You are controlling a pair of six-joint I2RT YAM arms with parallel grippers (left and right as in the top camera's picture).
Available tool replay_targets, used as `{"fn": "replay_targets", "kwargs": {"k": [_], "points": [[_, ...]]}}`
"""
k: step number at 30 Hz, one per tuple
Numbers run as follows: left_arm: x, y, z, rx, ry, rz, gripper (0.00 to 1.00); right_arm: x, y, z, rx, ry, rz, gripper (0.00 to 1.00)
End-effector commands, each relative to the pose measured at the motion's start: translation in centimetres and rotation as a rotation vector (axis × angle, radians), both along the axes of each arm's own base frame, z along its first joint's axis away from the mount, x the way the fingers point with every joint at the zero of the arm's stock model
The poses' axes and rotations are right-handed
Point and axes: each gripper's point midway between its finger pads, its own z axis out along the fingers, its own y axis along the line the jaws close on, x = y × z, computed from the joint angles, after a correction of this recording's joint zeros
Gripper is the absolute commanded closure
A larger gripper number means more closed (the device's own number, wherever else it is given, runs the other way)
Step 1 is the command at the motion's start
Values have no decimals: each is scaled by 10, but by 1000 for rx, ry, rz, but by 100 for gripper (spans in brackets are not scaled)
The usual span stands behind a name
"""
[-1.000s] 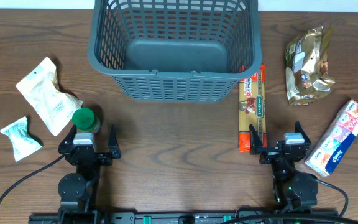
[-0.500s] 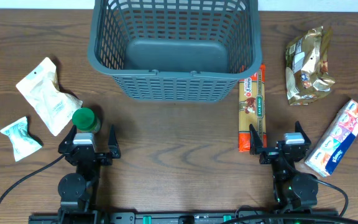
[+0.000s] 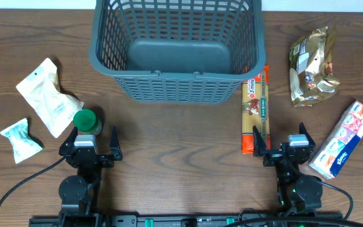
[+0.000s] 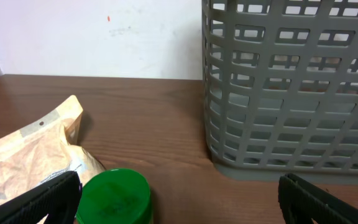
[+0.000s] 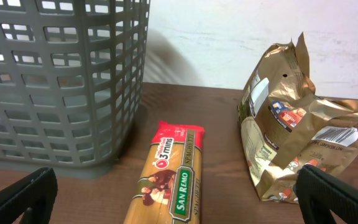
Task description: Pack container
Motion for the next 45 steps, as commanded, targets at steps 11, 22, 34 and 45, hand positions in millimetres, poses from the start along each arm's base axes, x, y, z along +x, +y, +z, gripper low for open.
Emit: {"fn": "replay_targets", "kwargs": {"k": [11,22,34,45], "points": [[-1,4,-16,2,47,26,2,0,2,-1,-4,0,11,1],[-1,4,-16,2,47,27,2,0,2,-1,-4,-1,11,1],[-1,4,-8,-50,20,32,2,-1,8,-1,41,3,43,1],[-2,18,80,-124,107,107,2,-8,2,61,181,156,-1,1]]}}
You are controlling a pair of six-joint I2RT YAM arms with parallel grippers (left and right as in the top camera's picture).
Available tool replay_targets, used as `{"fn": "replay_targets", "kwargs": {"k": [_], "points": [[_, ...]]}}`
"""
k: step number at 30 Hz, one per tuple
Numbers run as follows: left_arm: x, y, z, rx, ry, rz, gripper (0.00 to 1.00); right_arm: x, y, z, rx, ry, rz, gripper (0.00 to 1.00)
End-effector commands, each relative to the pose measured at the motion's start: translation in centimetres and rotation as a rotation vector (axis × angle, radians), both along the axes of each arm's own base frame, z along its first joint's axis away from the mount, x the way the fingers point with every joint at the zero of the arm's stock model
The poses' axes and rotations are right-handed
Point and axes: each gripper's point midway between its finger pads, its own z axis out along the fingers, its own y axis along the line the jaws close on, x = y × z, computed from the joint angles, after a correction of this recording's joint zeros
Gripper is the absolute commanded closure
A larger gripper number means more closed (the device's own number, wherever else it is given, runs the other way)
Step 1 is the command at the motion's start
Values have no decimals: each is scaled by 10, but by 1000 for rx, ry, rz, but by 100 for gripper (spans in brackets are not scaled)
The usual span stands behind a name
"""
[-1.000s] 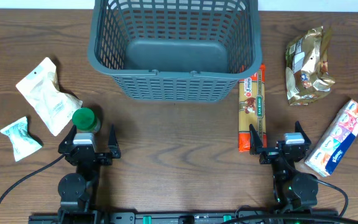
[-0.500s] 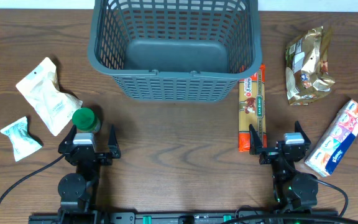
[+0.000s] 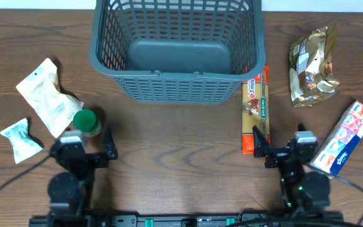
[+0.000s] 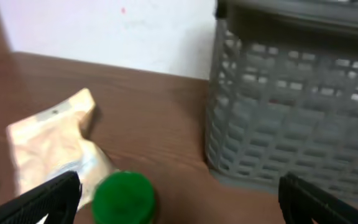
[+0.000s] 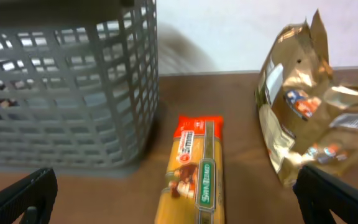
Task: Pack container
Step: 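Move the right gripper to the tissue pack and grasp it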
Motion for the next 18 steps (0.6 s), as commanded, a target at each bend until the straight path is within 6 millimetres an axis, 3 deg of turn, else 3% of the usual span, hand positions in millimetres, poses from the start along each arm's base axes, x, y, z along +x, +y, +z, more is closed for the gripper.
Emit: {"fn": "replay_targets", "kwargs": {"k": [1,7,14,18], "points": [[11,10,30,-18,62,54,2,1,-7,33,28,98,-38,1],[43,14,57,-58,310,53,2,-4,-37,68,105,433,-218,1],[51,31,77,-100,515,123,2,-22,-88,112,180,784,-467,1],[51,32,70,-103,561,130,2,-10,-100,131,204,851,-475,1]]}}
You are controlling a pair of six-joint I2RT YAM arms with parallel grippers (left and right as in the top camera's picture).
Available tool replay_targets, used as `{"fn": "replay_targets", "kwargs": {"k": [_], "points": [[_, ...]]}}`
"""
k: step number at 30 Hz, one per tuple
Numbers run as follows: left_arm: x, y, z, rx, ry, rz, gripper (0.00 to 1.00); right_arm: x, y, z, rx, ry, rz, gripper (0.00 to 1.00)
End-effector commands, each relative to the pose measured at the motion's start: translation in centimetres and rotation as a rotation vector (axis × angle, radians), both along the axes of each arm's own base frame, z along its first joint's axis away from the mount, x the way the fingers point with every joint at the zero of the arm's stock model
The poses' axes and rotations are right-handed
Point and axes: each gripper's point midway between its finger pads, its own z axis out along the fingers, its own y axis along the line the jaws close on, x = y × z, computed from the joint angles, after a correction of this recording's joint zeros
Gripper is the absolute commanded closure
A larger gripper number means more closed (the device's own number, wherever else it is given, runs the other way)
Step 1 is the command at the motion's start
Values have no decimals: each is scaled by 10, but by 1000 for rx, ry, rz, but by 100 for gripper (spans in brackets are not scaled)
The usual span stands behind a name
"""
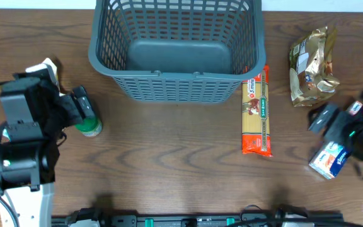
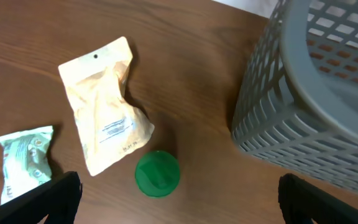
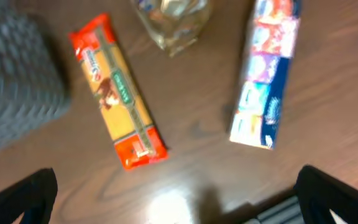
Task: Pack container
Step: 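Move the right gripper to the tissue pack and grasp it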
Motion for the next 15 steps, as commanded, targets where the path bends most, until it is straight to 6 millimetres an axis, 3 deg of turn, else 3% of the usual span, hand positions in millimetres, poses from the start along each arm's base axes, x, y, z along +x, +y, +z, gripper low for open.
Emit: {"fn": "replay_targets", "kwargs": {"k": [1,4,7,15], "points": [[-1,0,-1,-22,24,6,1,16,-10,16,11,-6,-7,1],[-5,-1,-6,-25,48,7,2,31,-32,16,-23,-12,-86,1],[-7,-1,-8,-26,62,7,1,40,-60,-1,3,35,-187,1],[-7,-1,-8,-25,61,8,2,40,-126,-91,189,330,-351,1]]}}
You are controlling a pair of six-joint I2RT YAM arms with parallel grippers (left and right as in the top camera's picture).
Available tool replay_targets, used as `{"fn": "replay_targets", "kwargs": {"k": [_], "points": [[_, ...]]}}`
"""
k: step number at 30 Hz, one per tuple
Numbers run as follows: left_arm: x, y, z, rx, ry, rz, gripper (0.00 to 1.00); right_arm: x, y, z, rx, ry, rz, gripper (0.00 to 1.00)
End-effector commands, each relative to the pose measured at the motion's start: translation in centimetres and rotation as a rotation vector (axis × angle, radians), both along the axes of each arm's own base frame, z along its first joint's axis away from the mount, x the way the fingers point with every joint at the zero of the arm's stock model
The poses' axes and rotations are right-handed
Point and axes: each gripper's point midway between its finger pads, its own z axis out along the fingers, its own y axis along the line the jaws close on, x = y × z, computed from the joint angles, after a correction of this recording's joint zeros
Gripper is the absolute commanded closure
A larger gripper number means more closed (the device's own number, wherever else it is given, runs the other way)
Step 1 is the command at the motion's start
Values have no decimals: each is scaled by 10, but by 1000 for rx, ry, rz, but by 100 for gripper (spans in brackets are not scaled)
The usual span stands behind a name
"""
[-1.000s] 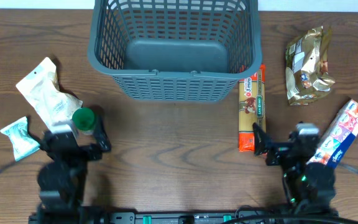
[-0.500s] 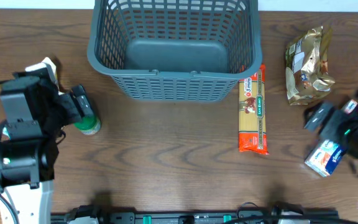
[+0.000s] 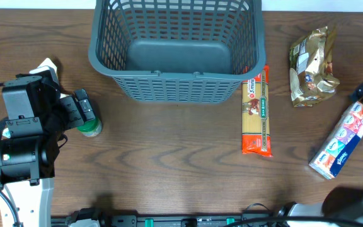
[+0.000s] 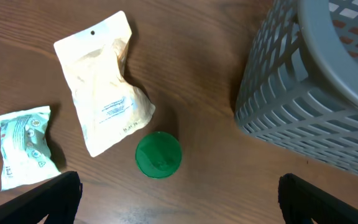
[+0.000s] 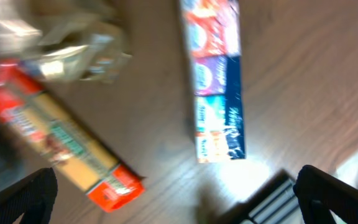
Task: Pack container
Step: 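Move the right gripper to the tissue pack and grasp it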
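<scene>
The grey basket [image 3: 175, 77] stands empty at the back middle. To its left a green-lidded jar [image 4: 158, 154] stands upright beside a white pouch [image 4: 101, 115] and a small green-white packet [image 4: 23, 146]. My left gripper [image 4: 179, 208] hovers high over them, open and empty; from overhead it [image 3: 79, 112] partly covers the jar. Right of the basket lie a spaghetti pack [image 3: 256, 110], a gold bag [image 3: 312, 58] and a tissue pack [image 3: 343, 139]. My right gripper [image 5: 179, 208] is open and empty, high above the tissue pack [image 5: 216, 93]; that view is blurred.
The basket's wall [image 4: 303, 106] rises close to the right of the jar. The spaghetti pack [image 5: 61, 134] lies against the basket's right side. Bare brown table [image 3: 169, 157] stretches between the two groups of items. The right arm shows only at the frame's right edge.
My right arm has moved further right and up, now mostly out of the overhead view, and its camera has turned over the tissue pack. The left arm has barely shifted.
Both grippers first sat low at the table's front edge, open, facing the basket. By 0.5 s ago both were raised: the left above the jar and pouch, the right above the tissue pack. No item has moved.
</scene>
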Motion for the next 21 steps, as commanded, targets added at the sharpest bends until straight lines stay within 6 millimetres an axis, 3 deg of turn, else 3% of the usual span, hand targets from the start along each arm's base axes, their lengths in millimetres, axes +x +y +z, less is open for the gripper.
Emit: {"fn": "replay_targets", "kwargs": {"k": [1,11,21], "points": [[1,2,6,-6,-15,15,2,-1,-16,-26,59,68,-27,1],[3,2,8,-4,-24,16,2,23,-51,-85,47,82,51,1],[2,2,8,-5,-24,16,2,17,-50,-170,38,88,100,1]]}}
